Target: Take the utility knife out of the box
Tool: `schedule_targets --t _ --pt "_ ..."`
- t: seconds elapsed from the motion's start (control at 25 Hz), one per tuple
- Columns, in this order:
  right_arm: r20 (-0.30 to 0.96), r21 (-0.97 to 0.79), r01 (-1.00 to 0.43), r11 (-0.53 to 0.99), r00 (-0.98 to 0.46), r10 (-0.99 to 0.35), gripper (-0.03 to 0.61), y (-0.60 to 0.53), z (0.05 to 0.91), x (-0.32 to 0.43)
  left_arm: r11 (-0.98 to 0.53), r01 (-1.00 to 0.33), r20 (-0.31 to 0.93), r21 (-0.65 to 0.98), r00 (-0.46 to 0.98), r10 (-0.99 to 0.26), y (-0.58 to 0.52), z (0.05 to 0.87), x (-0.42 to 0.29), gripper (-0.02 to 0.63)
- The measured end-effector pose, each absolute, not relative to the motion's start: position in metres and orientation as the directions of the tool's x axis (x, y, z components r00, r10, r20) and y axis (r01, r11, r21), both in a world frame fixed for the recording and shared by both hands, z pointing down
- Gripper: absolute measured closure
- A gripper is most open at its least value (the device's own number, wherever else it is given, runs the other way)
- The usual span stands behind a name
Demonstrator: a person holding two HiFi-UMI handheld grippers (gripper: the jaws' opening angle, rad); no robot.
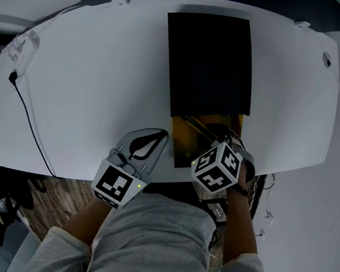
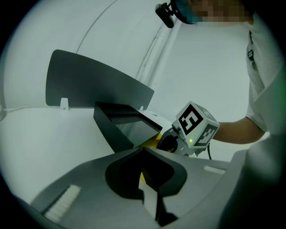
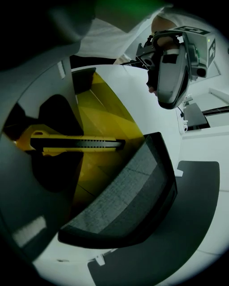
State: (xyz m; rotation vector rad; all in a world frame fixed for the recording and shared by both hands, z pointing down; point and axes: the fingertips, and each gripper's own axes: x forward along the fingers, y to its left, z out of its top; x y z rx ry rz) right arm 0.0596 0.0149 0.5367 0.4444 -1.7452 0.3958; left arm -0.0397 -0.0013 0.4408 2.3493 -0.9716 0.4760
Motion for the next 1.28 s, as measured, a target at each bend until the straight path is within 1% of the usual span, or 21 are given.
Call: schedule_targets --t 0.32,0.52,0.64,1.28 --pt "0.976 -0.016 -0.499 0.867 -0.197 -0.096 0.446 0.015 0.537 0.060 -0.595 -0.729 0.495 0.338 0.675 -0.547 -0.001 0.441 -0.040 0.614" --pt "0.972 -0.011 -0.503 0.864 -0.209 -0.109 0.446 0.015 0.534 0.060 -0.577 -0.733 0.522 0.361 0.671 -0.526 0.002 0.438 -0.039 0.614" --pt "0.971 -0.010 -0.500 0.866 -0.210 -0.110 0.448 0.016 0.532 0.060 -0.589 -0.735 0.492 0.334 0.670 -0.557 0.001 0.439 -0.041 0.614" --pt "0.953 0.011 -0.518 0.855 -0.255 -0.166 0.446 0.021 0.502 0.063 -0.605 -0.742 0.476 0.290 0.660 -0.581 0.005 0.418 -0.039 0.614"
